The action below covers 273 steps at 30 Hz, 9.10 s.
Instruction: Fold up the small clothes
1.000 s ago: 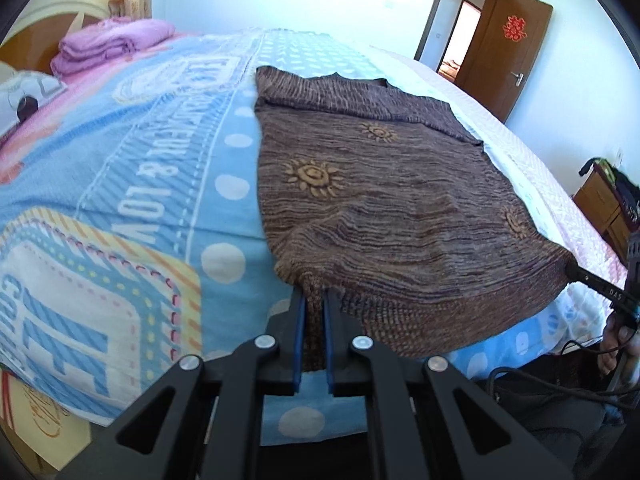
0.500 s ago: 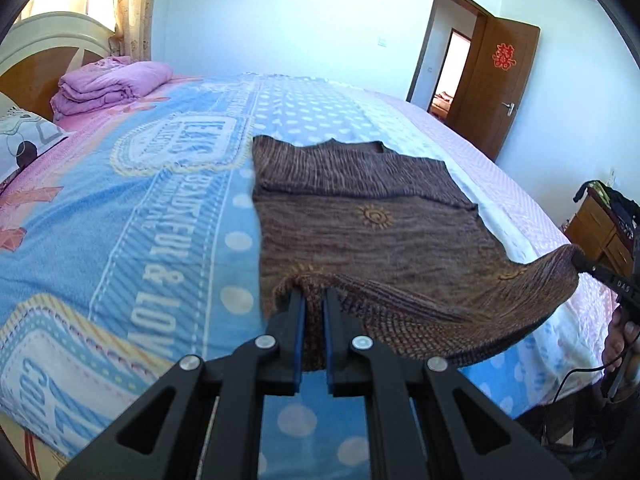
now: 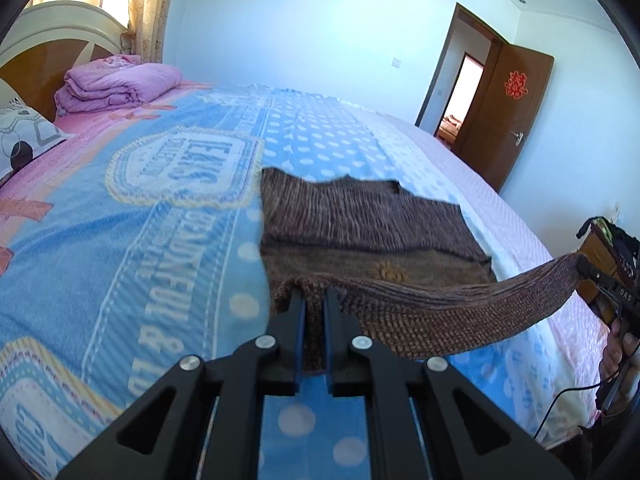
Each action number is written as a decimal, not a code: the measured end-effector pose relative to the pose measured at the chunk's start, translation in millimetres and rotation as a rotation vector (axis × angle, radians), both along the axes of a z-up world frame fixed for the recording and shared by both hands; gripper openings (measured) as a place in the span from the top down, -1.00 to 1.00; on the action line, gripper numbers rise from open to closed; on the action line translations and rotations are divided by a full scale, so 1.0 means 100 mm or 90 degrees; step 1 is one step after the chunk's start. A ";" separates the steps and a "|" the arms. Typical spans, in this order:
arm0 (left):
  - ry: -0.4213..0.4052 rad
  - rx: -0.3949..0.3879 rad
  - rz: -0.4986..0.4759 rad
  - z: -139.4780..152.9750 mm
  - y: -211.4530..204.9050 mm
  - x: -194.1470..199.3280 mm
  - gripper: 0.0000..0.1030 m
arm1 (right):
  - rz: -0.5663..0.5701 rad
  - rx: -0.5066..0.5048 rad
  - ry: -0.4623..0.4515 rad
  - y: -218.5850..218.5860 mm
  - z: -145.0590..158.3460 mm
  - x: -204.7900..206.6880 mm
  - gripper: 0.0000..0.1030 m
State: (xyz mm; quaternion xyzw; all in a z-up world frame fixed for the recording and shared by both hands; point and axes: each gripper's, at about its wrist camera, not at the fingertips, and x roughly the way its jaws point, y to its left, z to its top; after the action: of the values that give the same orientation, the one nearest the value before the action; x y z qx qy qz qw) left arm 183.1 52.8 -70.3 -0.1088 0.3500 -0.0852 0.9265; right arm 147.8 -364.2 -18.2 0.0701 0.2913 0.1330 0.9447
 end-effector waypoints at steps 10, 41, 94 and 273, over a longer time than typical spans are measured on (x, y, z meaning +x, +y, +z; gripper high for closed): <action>-0.031 0.008 0.019 0.17 0.01 0.54 0.84 | -0.007 -0.011 -0.002 0.06 0.15 0.60 0.87; 0.083 0.153 0.014 -0.78 -0.28 2.32 0.72 | -0.054 -0.084 0.185 0.12 -0.93 2.60 0.87; 0.077 0.285 0.128 -0.91 -0.08 2.31 -0.72 | 0.108 -0.094 0.184 0.50 -0.94 2.84 0.12; 0.128 -0.055 -0.078 -0.97 0.19 2.60 0.77 | 0.354 -0.355 0.017 3.41 -1.59 1.20 0.92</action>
State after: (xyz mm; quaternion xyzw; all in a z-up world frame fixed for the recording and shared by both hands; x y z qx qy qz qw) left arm 443.4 72.2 -167.2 -0.1349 0.4431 -0.1455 0.8742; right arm 268.3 -23.5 -177.4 -0.2689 0.3365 0.2991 0.8515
